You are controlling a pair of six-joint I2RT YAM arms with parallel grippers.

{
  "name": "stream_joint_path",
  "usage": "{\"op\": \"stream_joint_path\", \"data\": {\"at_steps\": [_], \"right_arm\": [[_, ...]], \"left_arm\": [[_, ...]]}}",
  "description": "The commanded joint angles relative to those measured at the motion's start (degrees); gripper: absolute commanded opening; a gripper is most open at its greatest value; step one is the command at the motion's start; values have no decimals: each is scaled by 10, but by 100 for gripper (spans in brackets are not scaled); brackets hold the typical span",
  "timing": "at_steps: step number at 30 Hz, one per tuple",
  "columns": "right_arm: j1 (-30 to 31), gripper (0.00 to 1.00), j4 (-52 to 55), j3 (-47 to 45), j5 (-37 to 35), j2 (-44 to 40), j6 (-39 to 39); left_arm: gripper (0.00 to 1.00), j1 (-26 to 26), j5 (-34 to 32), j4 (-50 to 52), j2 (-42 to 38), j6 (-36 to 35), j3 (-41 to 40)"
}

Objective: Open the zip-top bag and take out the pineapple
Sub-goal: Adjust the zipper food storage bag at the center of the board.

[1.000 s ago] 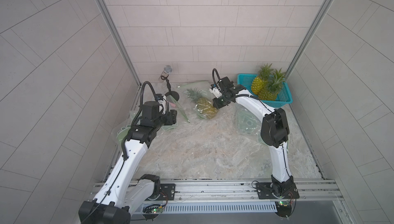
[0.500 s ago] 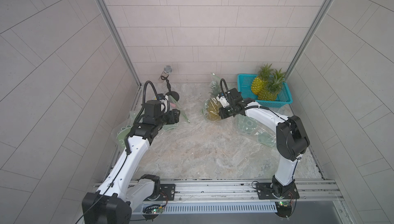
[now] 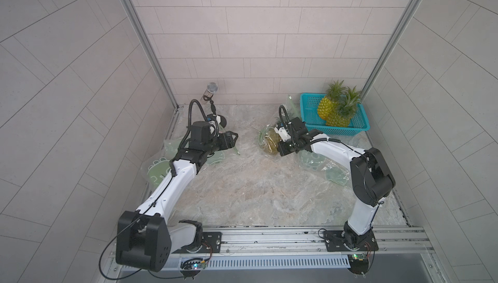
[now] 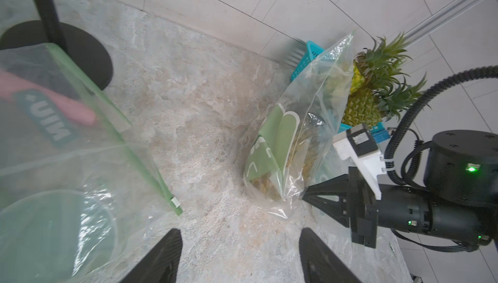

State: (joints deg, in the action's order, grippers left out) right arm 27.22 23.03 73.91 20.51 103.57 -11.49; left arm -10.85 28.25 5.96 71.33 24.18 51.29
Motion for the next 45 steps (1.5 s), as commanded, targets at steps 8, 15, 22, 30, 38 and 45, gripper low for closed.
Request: {"op": "stream_joint_path", "data": {"at_steps": [8,15,22,30,38,45], "right_arm": [[10,0,23,-8,10,5,0],[10,0,28,-3,9,-6,0],[10,0,29,0,16,-23,-5],[9,5,25,1,23,-75,-17],[-28,31,-40,-16,40,-172,-55],[-73,34,-34,7,105,-138,-53]], "left_arm": [[71,-112,41,-100,144,-44,66],[64,-135,37,-99,245,-36,114],[53,-144,-3,-104,289,-34,126],[0,-146,-5,-40,280,-34,115],[0,-146,20,75,185,-68,34],[0,-146,78,135,117,-61,-16]]}}
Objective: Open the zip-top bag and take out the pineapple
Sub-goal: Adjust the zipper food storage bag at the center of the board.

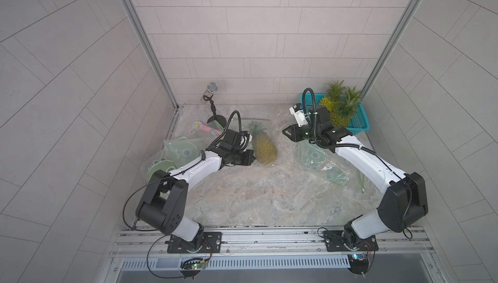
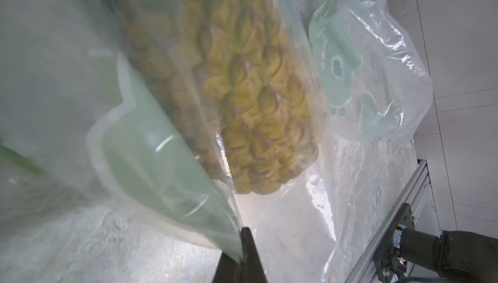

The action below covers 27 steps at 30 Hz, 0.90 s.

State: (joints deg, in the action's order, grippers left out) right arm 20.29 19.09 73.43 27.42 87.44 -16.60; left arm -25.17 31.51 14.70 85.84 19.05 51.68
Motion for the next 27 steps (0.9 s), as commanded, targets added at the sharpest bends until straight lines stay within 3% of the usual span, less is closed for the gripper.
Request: {"op": "stream_joint_path", "data": {"at_steps": [1,6,15,18,23,27], "right_arm": [[-3,36,11,13,44,32,3],[12,43,26,22,77,68,28],[66,57,107,104,65,166,102],[74,60,121,127,88,199,123],[82,63,136,167,136,241,137],[89,64,138,186,147,270,136]], "left_arm": [[0,-6,59,47,-38,-6,-28],[0,-24,111,47,-60,-2,-49],[5,-48,133,45,-35,-3,-40],[12,-48,127,46,-42,-1,-41],[37,-45,105,46,-71,10,-41],[48,-24,80,57,-120,23,-39]]}}
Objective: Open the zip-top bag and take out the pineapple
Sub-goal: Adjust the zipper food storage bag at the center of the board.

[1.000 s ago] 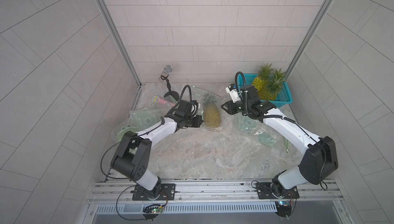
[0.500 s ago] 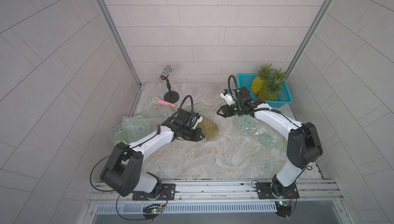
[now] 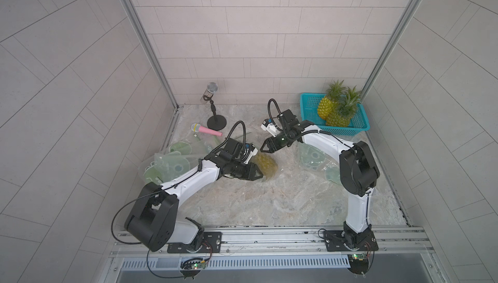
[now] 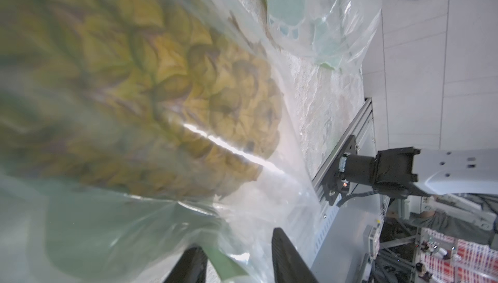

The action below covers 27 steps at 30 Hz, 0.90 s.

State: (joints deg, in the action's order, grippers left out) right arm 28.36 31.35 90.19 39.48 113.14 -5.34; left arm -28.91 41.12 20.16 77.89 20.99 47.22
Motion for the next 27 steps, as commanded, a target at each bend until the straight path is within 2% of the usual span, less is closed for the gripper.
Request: {"op": "stream_joint_path", "data": {"at_steps": [1,5,9,13,16,17,22,27], "right_arm": [[11,64,17,23,28,22,24],[17,64,34,57,24,59,31],[27,62,57,93,24,90,45],[28,30,70,104,8,94,46],[25,6,42,75,-12,64,43],[23,2,25,60,-19,51,40],[6,0,-63,-52,-20,-36,32],[-8,0,-140,-143,-19,-119,27]], "left_arm": [[51,23,-21,7,-57,7,6],[56,76,-42,40,-126,10,9],[59,159,-112,68,-195,29,0],[66,238,-170,63,-241,55,-18],[67,269,-202,52,-237,75,-23],[68,273,-207,42,-232,82,-25],[68,276,-212,-28,-190,113,-35],[68,275,-165,-130,-133,129,-45]]}}
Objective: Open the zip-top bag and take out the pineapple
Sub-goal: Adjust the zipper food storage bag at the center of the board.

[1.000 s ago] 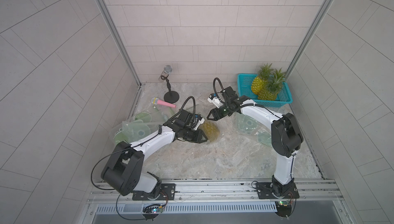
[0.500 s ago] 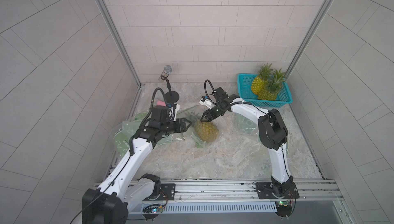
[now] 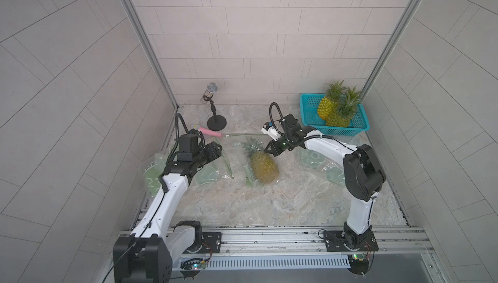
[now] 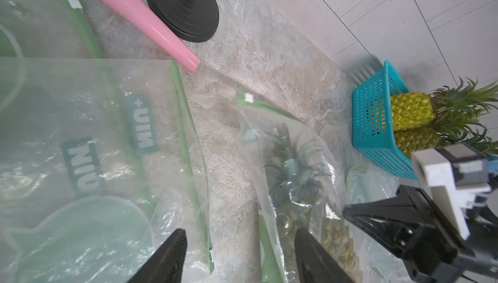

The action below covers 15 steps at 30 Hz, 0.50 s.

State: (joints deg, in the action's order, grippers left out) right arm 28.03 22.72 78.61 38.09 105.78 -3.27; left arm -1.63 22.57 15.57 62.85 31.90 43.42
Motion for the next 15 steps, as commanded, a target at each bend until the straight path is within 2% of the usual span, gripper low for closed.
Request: {"op": "stream_joint_path", "data": {"at_steps": [1,5,8,15], "right_arm": [[-8,0,-67,-40,-4,-59,3],[-9,0,-108,-72,9,-89,-2],[-9,0,-127,-78,11,-87,-9],[-9,0,-138,-75,28,-67,-23]], "left_arm": [[68,3,33,-102,32,23,-5],[68,1,81,-175,92,32,6],[67,-6,100,-192,140,22,35],[63,-26,72,-207,255,-7,107]]}}
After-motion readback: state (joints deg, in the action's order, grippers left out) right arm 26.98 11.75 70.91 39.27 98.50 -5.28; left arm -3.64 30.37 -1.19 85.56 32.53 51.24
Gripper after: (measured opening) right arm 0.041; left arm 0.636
